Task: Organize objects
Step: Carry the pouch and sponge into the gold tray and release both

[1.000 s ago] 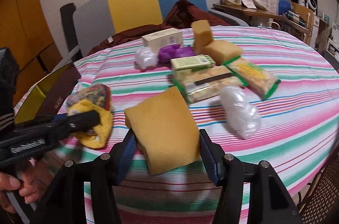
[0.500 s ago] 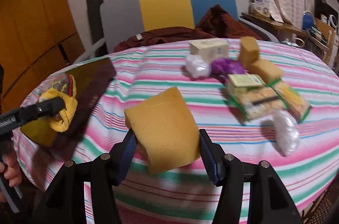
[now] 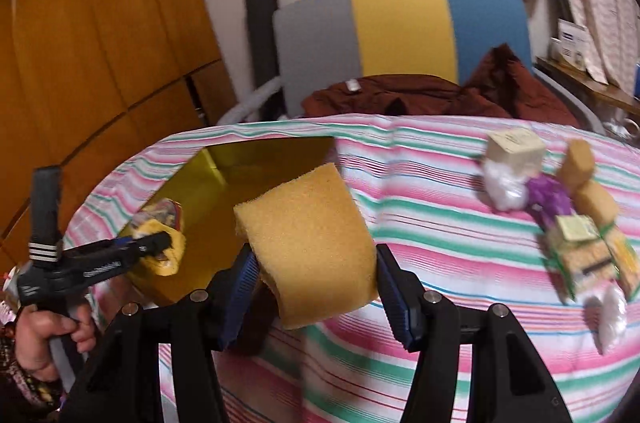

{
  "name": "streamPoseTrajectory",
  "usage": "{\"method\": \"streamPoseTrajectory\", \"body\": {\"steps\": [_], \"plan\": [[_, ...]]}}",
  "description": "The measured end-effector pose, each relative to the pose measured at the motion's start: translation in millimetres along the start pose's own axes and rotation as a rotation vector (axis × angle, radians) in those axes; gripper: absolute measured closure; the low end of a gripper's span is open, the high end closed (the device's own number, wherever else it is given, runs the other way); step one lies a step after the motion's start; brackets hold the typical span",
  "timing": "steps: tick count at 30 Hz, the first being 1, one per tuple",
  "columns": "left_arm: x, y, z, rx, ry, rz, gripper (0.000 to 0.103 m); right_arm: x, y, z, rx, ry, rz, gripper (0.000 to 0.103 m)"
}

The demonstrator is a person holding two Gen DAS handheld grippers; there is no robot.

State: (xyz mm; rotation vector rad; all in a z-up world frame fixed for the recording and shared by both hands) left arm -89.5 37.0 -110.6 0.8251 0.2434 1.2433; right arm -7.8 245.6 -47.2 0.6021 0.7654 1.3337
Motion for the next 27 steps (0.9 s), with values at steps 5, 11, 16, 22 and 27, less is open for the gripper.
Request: {"method": "streamPoseTrajectory", "body": {"steps": [5,11,16,22,27], "plan": [[-33.9,-2.2,-3.8,-0.056,0.09,0.026,0.069,-46.2,0.9,-21.9,-0.043,0.073,0.059,0.044],[-49.8,5.3,8.8,-0.043,0.075,0.116,0.046,-86.4,-10.9,-53.2,-0.12,0.142,0.075,0.044],[-63.4,34.1,46.6,0.102,0.063,0.223,0.015,-111.0,-20.7,-71.0,-0.168,0.171,0.09,0.044],[-80.6,49.4,76.4,0.207,0.084,0.329,0.003,-139.4,-28.2,-89.0,-0.227,0.236,0.079,0.036],[-75.1,47.9,75.4,0.208,0.081,0.328,0.003,-129.5,-17.6,-69.5,-0.159,0.237,0.07,0.023]]}}
Point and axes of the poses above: each gripper's, at about its wrist camera, not at the fingertips, and z roughly against the way its jaws point, x to its right, y to its top, the point moved 10 cm from there along -z, roughly the way its jaws point, and after that the axes turned 6 degrees about -y, right-handed, at the moved point
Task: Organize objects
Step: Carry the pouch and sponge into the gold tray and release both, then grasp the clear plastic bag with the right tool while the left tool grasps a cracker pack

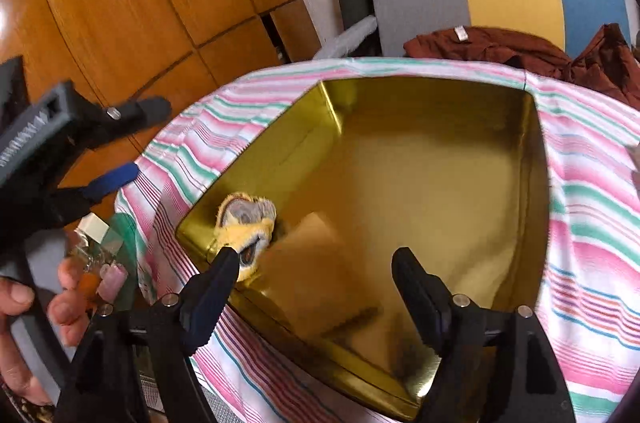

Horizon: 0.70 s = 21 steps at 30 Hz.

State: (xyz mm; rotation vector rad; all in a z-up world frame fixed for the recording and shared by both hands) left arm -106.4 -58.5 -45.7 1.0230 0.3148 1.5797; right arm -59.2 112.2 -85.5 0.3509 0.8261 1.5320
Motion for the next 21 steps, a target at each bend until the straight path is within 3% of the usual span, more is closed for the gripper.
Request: {"method": "streamPoseTrajectory", "body": {"steps": [3,9,21], "plan": [[9.9,-8.3,-2.6,-0.018,-0.016,-0.008,0.002,10.6,7.4,18.4,0.057,-0.027,0.008,0.023],[51.7,-29.9,-7.0,-0.061,-0.103,-0.109,0.001,68.8,8.5,72.1,0.151,-0.186,0.025,0.023],[149.4,-100.0,-3.8,-0.161,-0.31,-0.328,0.0,222.9,-36.7,148.3,0.135,-0.479,-0.188,0.023]]}}
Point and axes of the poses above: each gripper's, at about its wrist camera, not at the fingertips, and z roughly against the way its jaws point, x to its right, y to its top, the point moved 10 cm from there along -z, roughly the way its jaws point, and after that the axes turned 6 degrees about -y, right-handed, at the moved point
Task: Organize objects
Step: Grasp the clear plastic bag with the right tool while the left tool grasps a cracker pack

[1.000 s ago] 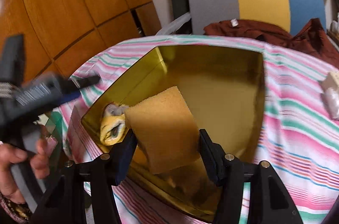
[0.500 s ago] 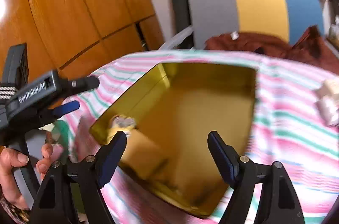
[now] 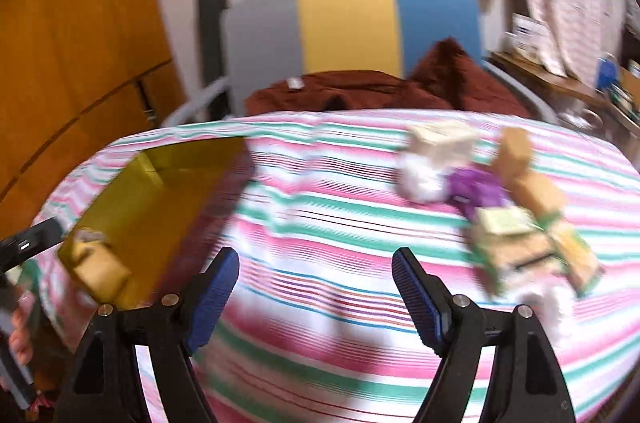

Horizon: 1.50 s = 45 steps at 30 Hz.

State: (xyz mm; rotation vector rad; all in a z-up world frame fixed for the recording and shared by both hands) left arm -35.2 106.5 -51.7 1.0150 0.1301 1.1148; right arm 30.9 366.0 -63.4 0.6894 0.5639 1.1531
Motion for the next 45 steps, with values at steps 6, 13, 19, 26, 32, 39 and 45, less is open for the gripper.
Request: {"method": "streamPoseTrajectory", "body": {"steps": [6,13,19,26,32,39,45], "plan": [[44.2,-11.5,-13.6,-0.044,-0.072,-0.082,0.0,101.1,-9.8,16.0,0.008,-0.19,-0.095,0.023],[90.3,-19.3,-32.6,-0.096,-0.131,-0.156,0.0,168.5,-40.1,1.9,-0.06,-0.265,-0.169,0.028],[121.7,-30.4,-54.8,-0.149,-0.149,-0.218,0.0,181.8,-57.3,-24.1,-0.104,-0.247,-0.181,0.054],[173.3,-43.0,-92.9,-0.224,-0.205,-0.322,0.0,198.6,-58.6,-15.2,-0.054,-0.224,-0.261,0.064],[232.5,-57.2,-142.8,-0.283,-0.273,-0.466,0.0,214.5,-72.0,-4.3,-0.059,-0.231,-0.314,0.064],[290.1,-70.8,-199.3,-0.329,-0.36,-0.576,0.0,218.2,-80.8,3.2,-0.044,-0.221,-0.359,0.064],[324.8,-75.3,-240.3,-0.374,-0.403,-0.674,0.011,222.1,-86.2,8.9,-0.042,-0.211,-0.391,0.064]]}}
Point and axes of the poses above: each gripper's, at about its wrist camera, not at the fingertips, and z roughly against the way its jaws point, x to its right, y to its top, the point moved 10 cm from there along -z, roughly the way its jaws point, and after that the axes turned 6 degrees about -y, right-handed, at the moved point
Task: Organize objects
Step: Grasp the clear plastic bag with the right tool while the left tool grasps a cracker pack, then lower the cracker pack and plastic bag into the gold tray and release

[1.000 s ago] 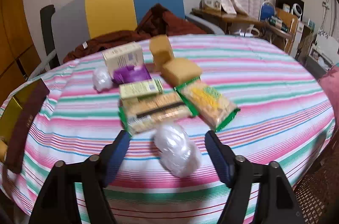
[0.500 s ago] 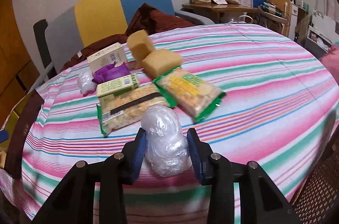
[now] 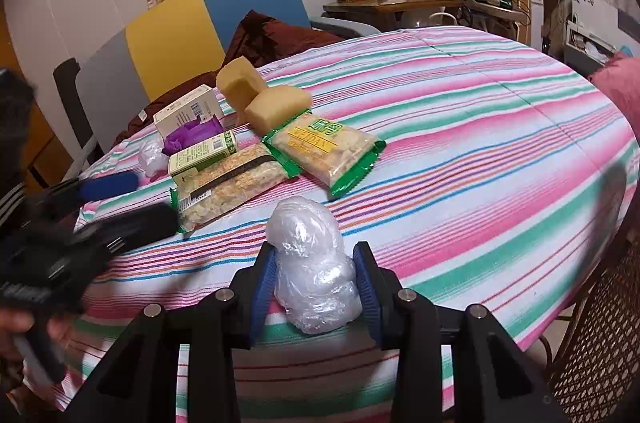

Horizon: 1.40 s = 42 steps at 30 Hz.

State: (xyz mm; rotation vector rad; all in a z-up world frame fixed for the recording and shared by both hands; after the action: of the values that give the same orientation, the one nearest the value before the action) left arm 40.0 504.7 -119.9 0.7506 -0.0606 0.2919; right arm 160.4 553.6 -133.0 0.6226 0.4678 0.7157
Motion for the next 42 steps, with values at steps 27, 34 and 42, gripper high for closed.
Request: {"method": "streamPoseTrajectory", "body": {"steps": [27,34,42], "plan": [[-27.4,-42.3,-1.8,0.0,0.087,0.101,0.054,-6.6,-9.4,-0.8,-0.012,0.027,-0.044,0.065],[-24.7,-61.2,23.9,0.039,0.066,0.137,0.055,-31.3,-13.6,4.2,-0.019,0.057,0.001,0.066],[-30.4,-92.6,55.2,0.066,0.079,0.187,0.054,-58.5,-17.1,6.4,-0.029,0.078,0.043,0.066]]}}
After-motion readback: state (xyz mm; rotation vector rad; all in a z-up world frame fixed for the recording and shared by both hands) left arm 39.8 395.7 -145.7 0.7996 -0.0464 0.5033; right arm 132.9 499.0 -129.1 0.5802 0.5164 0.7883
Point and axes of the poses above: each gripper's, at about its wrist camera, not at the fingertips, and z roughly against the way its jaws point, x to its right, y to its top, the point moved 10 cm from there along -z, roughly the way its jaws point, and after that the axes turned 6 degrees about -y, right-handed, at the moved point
